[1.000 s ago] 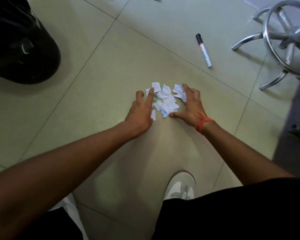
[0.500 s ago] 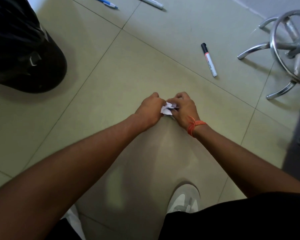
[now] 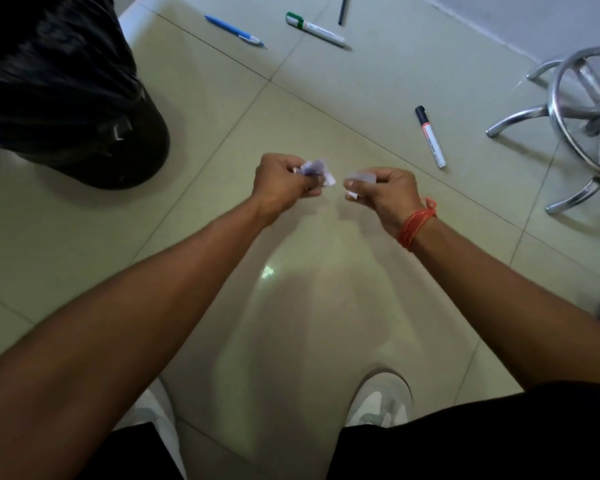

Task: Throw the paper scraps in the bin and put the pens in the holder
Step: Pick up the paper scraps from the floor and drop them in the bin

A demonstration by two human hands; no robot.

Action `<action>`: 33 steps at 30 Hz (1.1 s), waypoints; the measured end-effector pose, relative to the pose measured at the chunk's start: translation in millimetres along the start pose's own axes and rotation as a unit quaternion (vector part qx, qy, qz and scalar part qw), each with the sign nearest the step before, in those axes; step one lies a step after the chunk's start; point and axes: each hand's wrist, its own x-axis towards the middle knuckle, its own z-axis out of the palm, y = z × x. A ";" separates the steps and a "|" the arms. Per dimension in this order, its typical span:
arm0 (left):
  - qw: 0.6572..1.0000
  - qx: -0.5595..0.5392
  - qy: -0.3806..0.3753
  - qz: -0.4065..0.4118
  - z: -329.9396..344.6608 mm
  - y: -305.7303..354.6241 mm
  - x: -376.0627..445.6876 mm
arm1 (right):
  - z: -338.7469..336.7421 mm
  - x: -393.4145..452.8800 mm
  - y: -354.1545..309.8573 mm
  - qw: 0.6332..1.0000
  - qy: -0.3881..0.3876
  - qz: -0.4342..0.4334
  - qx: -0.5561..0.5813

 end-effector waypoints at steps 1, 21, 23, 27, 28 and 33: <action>1.000 -0.022 0.009 0.011 -7.0 14.8 -3.3 | 4.9 1.9 -13.8 1.000 -0.010 -0.009 0.012; 0.905 -0.224 0.360 0.030 -257.0 166.8 -59.9 | 307.2 -15.2 -203.2 0.941 -0.249 -0.194 -0.120; 0.925 -0.158 0.346 -0.001 -266.0 165.2 -54.5 | 324.1 -8.8 -209.4 0.910 -0.208 -0.241 -0.265; 0.942 -0.065 0.322 -0.062 -268.7 175.2 -50.0 | 339.1 -11.5 -220.4 0.814 -0.206 -0.313 -0.444; 0.943 -0.048 0.321 -0.076 -269.0 178.1 -47.5 | 340.6 -12.1 -222.4 0.805 -0.213 -0.317 -0.455; 0.935 0.045 0.339 -0.091 -267.5 188.8 -41.3 | 333.9 -4.5 -231.4 0.851 -0.190 -0.331 -0.361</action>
